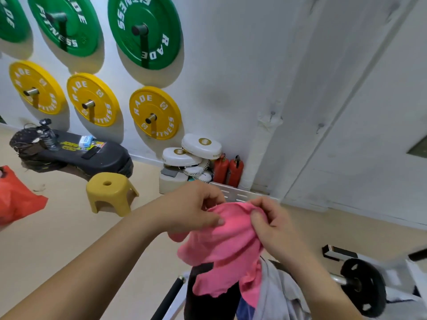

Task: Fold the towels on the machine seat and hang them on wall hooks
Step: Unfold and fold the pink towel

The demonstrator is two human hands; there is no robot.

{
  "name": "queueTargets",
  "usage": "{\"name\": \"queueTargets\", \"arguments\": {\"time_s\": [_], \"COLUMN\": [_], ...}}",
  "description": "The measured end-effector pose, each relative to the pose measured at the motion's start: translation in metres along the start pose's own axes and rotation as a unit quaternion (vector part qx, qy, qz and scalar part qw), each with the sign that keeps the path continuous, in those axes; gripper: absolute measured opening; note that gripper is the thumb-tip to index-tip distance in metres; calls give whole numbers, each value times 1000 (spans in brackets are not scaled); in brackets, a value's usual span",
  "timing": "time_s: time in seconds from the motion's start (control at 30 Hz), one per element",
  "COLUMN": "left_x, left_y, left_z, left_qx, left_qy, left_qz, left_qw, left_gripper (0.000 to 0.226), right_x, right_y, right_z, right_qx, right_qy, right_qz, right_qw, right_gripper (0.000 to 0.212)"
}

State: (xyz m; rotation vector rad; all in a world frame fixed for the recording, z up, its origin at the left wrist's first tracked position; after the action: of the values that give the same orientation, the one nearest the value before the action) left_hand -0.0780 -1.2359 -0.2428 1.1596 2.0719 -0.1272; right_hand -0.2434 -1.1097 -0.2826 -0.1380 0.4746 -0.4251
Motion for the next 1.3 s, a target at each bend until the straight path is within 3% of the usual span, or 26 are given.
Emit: {"name": "queueTargets", "arguments": {"time_s": [0.07,0.13,0.27,0.43,0.53,0.63,0.73,0.83,0.97,1.07,1.2,1.3], "left_x": [-4,-7,-10,-24,-21,-7,16,42,64,75,80,71], "left_y": [-1,-2,-3,-6,-6,-3,-1,-7,-19,-20,-20,-16], "left_z": [0,0,-7,-20,-31,-50,-79,-94,-87,-82,-80,-76], "left_qx": [-8,-22,-26,-7,7,25,85,116,70,65,70,78], "left_qy": [-31,-8,13,222,261,232,178,180,275,274,226,166], "left_qz": [17,27,-10,-127,-160,-147,-143,-157,-107,-70,-120,-183], "left_qw": [999,999,1000,967,952,961,970,964,953,957,964,966], "left_gripper": [9,2,17,14,16,15,15,15,21,37,15,10], "right_x": [-23,-45,-86,-110,-110,-107,-94,-81,-85,-89,-90,-89], "right_y": [-5,-6,-3,0,3,5,6,9,14,18,24,32], "right_z": [5,6,4,1,0,3,13,27,30,24,8,-6], "right_qx": [6,13,14,-21,-47,-63,-34,-34,-47,-64,-58,-77], "right_qy": [-6,9,48,15,50,90,-4,-68,-76,-22,119,209], "right_qz": [-15,-1,-28,-39,-29,-63,-97,-51,-7,32,49,40], "right_qw": [1000,1000,998,999,997,992,995,996,996,997,990,974], "right_gripper": [30,15,28,12,18,25,31,31,24,25,23,6]}}
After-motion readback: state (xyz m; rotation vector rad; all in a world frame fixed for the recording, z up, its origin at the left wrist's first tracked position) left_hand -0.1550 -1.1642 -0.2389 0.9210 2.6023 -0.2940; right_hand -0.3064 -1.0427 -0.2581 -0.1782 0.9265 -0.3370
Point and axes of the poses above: each hand's wrist, its own y-axis away from the middle knuckle, its own x-axis out of the palm, z = x × y, the point moved 3 cm from there along -y, towards the middle knuckle, and after that the axes turned 10 degrees about -x, right-handed, at the moved point
